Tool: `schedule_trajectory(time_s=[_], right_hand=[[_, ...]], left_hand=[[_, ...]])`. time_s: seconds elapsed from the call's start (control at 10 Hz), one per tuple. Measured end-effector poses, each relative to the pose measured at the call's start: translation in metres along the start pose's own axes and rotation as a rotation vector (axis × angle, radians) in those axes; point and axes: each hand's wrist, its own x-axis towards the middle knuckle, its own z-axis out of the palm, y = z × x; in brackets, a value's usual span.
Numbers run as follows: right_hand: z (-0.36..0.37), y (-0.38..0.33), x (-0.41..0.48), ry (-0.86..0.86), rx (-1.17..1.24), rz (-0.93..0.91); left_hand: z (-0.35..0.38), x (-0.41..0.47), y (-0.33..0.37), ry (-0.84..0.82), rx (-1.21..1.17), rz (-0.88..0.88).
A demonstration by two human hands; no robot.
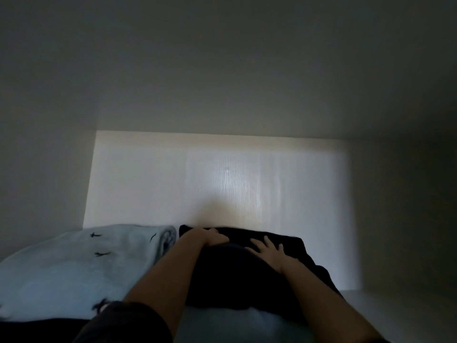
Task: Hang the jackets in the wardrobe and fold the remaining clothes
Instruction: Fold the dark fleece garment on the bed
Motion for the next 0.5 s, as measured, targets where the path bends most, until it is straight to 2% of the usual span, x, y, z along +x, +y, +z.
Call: schedule_trajectory(time_s=[0.1, 0.2, 0.3, 0.4, 0.5], right_hand=[[0.014, 0.004, -0.010, 0.000, 0.029, 0.050], [0.012, 0.003, -0.012, 0.001, 0.078, 0.055], [0.008, 0.004, -0.013, 0.026, 0.084, 0.049], [0.010, 0.002, -0.036, 0.106, 0.164, 0.016], [0.012, 0.006, -0.073, 0.150, 0.060, -0.068]], left_hand=[[0.008, -0.006, 0.006, 0.194, -0.091, -0.014], [0.009, -0.020, 0.009, 0.408, -0.019, 0.077], [0.018, -0.033, 0.001, 0.359, 0.087, 0.149], [0.032, -0.038, -0.011, 0.372, 0.002, 0.140], [0.037, -0.051, -0.007, 0.580, -0.051, 0.138]])
